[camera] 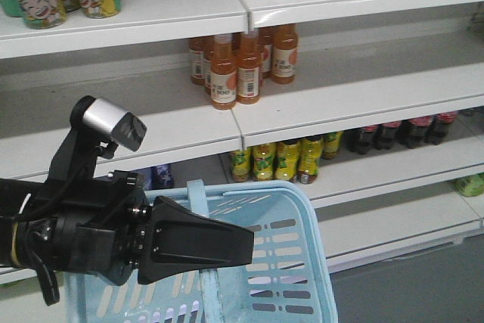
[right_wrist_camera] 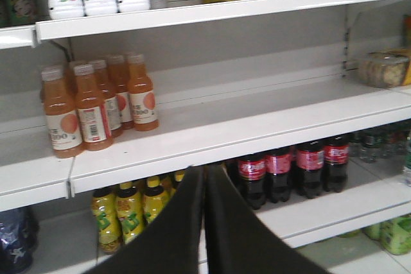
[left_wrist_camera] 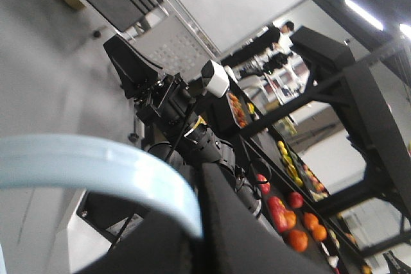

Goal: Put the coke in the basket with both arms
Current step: 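Hold the basket in the left gripper while the base turns away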

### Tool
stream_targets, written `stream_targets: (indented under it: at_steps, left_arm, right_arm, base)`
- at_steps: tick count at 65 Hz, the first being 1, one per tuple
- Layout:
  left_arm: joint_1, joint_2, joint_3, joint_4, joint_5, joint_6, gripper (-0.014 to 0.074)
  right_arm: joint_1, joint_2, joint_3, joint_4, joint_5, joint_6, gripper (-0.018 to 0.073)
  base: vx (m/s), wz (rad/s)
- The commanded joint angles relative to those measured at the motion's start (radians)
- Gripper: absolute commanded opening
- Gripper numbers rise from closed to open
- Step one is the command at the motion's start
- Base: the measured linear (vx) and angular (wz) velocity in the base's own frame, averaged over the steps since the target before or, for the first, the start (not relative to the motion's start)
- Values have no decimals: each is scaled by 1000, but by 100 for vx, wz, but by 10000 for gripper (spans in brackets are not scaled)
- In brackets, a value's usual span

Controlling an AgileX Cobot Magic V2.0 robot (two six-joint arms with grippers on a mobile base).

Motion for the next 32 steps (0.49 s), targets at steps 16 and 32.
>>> stream_targets:
  at_steps: [16, 32]
  left_arm:
    - [-7, -26, -28, -86, -109, 5, -6]
    - [-7, -26, -28, -86, -109, 5, -6]
  right_arm:
    - [-5, -12, 7, -6, -68, -6, -5]
    - [-5, -12, 7, -6, -68, -6, -5]
  base:
    - [-4, -52]
    - [-5, -52]
